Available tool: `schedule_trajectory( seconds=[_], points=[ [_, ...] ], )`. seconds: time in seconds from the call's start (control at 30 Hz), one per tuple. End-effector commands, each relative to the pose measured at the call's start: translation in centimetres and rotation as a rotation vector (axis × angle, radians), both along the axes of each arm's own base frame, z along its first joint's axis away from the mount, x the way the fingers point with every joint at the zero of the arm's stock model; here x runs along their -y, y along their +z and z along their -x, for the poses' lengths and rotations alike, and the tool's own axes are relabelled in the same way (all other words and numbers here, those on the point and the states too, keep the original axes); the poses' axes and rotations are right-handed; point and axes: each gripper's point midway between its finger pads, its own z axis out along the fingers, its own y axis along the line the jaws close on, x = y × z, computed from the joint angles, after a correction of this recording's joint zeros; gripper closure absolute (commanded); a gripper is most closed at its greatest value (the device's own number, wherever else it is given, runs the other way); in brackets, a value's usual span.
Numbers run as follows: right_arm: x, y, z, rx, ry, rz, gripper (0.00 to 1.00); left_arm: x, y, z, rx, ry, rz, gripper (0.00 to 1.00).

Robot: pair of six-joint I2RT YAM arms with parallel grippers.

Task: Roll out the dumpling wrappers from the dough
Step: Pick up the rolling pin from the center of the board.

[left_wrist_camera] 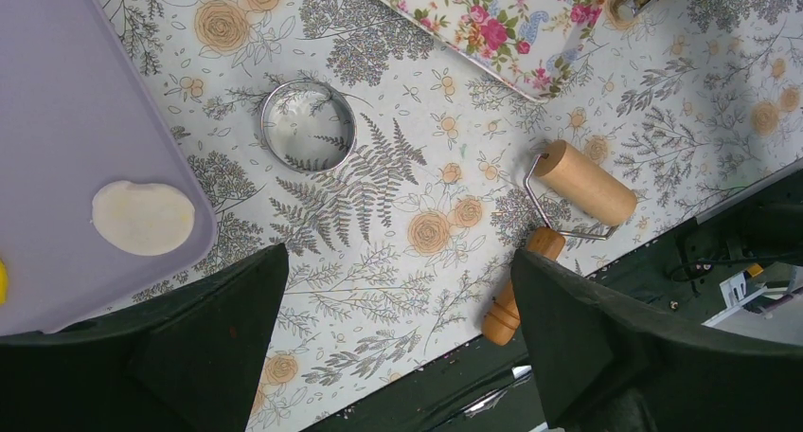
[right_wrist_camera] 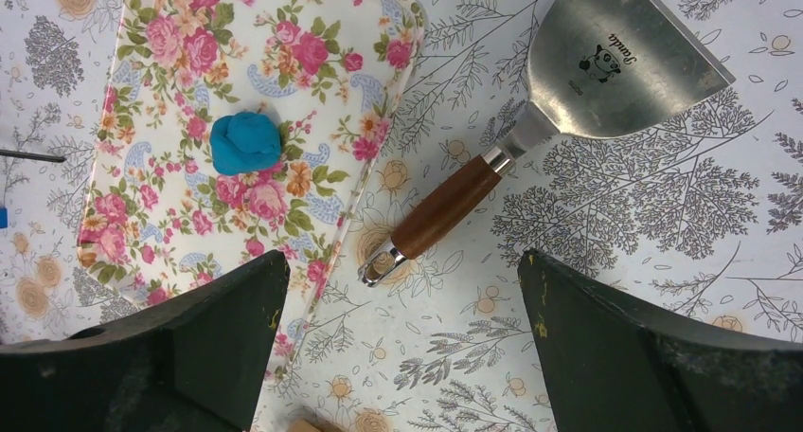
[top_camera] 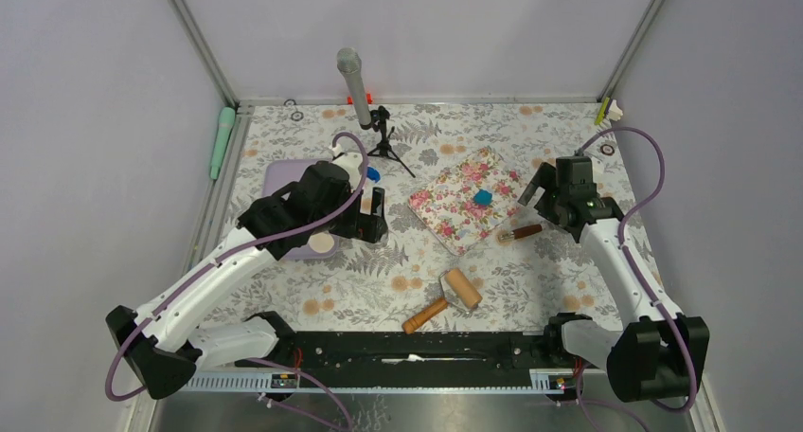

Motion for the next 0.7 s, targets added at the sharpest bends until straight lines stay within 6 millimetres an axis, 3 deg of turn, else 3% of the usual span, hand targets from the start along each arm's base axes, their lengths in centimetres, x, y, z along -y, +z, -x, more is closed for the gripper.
schedule_trajectory(
  seconds=[0.0,0.2,0.33,0.67],
  points=[
    [0.0,1.6,-0.2,0.052,-0.012,-0.003,0.0,0.2,2.1,-0.4,0.059,0.004,0.044,0.01],
    [-0.5,1.5,0.4,0.048,0.012,-0.023,0.0,1.1,1.3,0.5,0.027,-0.054,0.072,0.01],
    [-1.0,1.6,0.9,0.056,0.033,-0.048,0.0,2.8,0.4,1.9,-0.01,-0.131,0.105,0.01],
    [-1.8,0.8,3.5,0.02,0.062,-0.084,0.0,9.8,-6.5,8.1,-0.167,-0.469,-0.121,0.02]
  ],
)
